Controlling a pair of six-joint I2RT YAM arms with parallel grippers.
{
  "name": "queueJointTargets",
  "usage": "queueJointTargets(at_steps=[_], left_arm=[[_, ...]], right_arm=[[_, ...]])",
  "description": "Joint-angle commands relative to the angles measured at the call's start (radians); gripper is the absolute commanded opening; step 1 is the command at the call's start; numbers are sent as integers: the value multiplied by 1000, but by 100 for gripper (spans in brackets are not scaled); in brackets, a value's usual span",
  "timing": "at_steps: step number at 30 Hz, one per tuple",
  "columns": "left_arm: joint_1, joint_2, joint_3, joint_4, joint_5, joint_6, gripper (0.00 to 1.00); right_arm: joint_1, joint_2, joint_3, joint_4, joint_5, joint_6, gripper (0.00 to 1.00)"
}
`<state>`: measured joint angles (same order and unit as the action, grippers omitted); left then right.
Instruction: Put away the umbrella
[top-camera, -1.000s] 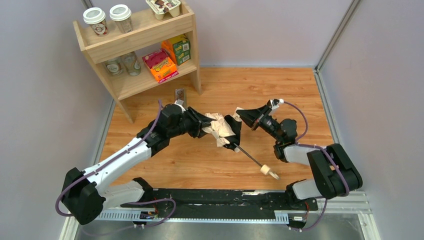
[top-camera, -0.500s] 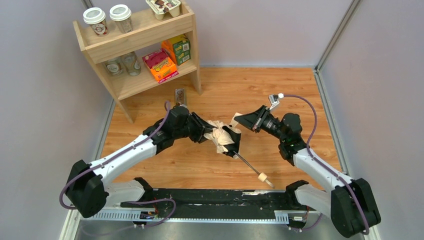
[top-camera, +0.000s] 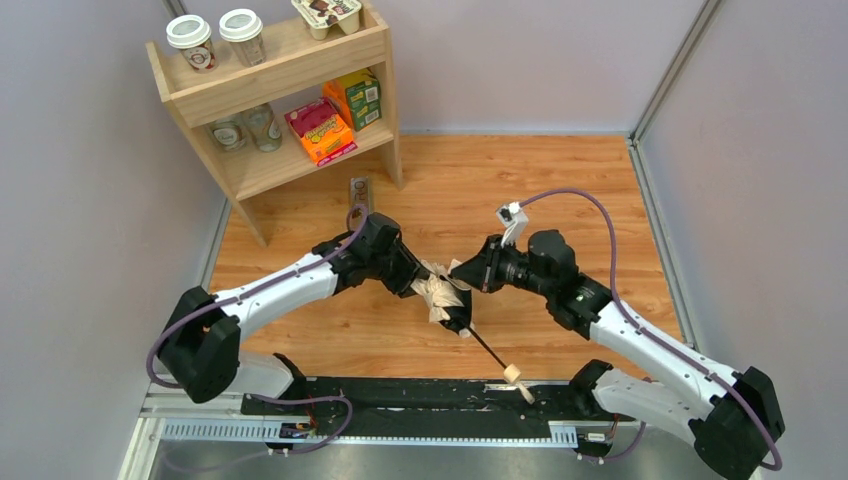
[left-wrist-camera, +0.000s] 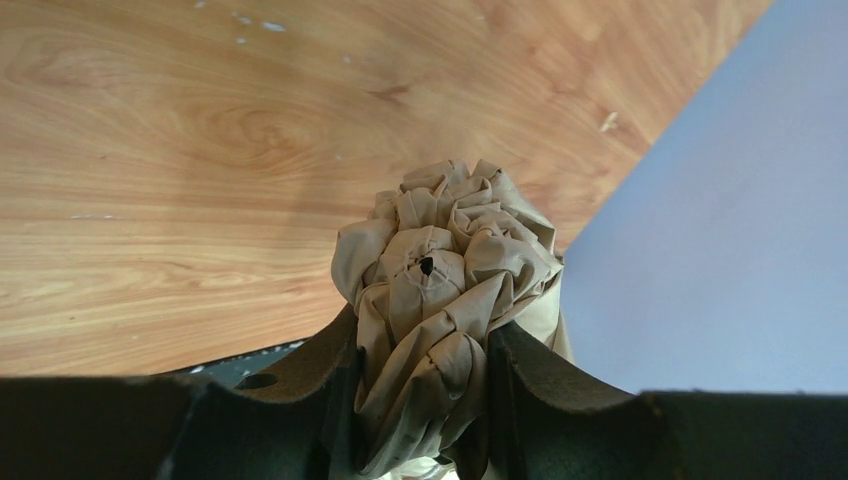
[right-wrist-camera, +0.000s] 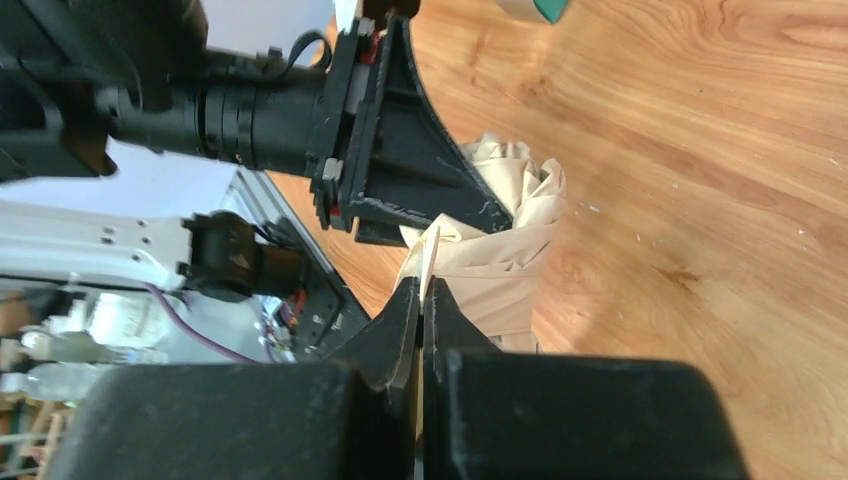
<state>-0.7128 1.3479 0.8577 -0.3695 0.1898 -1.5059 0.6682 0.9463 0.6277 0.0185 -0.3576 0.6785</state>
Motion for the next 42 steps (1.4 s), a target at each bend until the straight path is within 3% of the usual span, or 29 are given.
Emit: queueJointTargets(at_steps=[1, 12, 20, 33, 39, 42], left_arm=[[10, 91, 30, -275, -159, 75, 0], [-45, 260, 147, -361, -265, 79, 0], [-79, 316, 162, -355, -361, 107, 0], [-94, 387, -12, -62, -337, 133, 0], [-109, 434, -100, 69, -329, 119, 0], [-146, 456, -85, 70, -354, 125, 0]], right_arm=[[114, -38, 162, 16, 92, -167, 0], [307, 115, 182, 29, 246, -198, 0], [361, 210, 133, 92, 209, -165, 0], [386, 397, 69, 256, 62, -228, 0], [389, 486, 15, 354, 72, -183, 0], [390, 509, 20, 318, 110, -198, 0]])
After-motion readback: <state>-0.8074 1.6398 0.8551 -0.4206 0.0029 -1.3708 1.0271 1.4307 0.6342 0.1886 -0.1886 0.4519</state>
